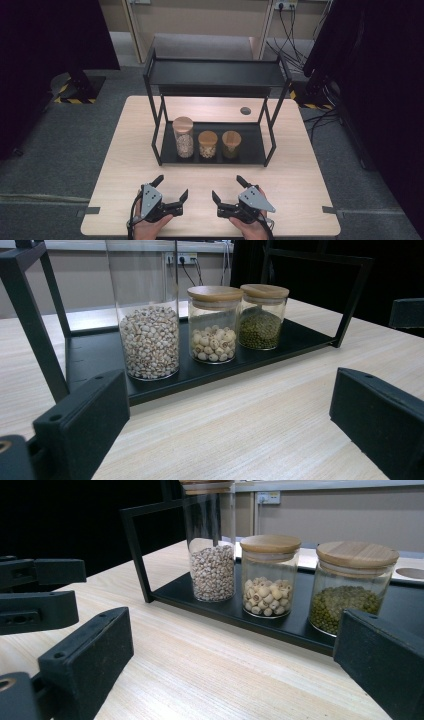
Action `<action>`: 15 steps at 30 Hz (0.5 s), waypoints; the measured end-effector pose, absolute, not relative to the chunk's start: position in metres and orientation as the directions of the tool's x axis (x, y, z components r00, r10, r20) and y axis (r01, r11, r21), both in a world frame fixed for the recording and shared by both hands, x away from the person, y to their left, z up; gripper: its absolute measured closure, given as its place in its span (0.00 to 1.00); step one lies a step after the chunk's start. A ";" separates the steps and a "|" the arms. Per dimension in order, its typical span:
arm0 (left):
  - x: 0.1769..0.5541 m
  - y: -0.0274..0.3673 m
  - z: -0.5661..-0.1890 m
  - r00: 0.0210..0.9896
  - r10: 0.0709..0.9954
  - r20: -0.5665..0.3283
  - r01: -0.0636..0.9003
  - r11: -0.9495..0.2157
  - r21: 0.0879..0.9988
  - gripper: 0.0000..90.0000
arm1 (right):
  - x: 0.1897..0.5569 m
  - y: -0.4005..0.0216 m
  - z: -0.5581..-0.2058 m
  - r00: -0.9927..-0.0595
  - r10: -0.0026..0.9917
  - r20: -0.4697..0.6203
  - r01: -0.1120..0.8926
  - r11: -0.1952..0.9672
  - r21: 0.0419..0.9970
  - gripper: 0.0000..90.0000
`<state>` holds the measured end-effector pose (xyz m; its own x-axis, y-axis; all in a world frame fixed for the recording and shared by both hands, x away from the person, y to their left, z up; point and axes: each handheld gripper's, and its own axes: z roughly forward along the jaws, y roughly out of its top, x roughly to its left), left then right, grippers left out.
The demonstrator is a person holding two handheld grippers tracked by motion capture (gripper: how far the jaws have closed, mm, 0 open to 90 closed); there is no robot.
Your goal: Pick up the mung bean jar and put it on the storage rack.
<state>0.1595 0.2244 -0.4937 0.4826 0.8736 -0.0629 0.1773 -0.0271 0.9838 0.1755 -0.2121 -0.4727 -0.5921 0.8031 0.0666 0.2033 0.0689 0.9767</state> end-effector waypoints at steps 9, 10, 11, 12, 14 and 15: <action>0.160 0.224 -0.494 0.483 0.873 -0.062 0.178 -0.028 0.984 0.02 | 0.176 -0.212 -0.473 -0.587 0.807 0.068 0.204 0.066 0.977 0.03; 0.160 0.224 -0.494 0.483 0.873 -0.062 0.178 -0.029 0.984 0.02 | 0.176 -0.213 -0.473 -0.586 0.807 0.070 0.205 0.065 0.977 0.03; 0.160 0.224 -0.494 0.483 0.873 -0.062 0.178 -0.029 0.984 0.02 | 0.176 -0.213 -0.473 -0.585 0.807 0.072 0.207 0.063 0.976 0.03; 0.159 0.224 -0.494 0.483 0.873 -0.061 0.177 -0.029 0.984 0.02 | 0.176 -0.213 -0.473 -0.584 0.809 0.072 0.207 0.062 0.976 0.03; 0.159 0.224 -0.494 0.483 0.873 -0.061 0.177 -0.029 0.984 0.02 | 0.177 -0.214 -0.473 -0.581 0.810 0.074 0.209 0.060 0.976 0.03; 0.159 0.224 -0.494 0.483 0.874 -0.061 0.176 -0.029 0.984 0.02 | 0.177 -0.214 -0.473 -0.581 0.810 0.074 0.209 0.060 0.976 0.03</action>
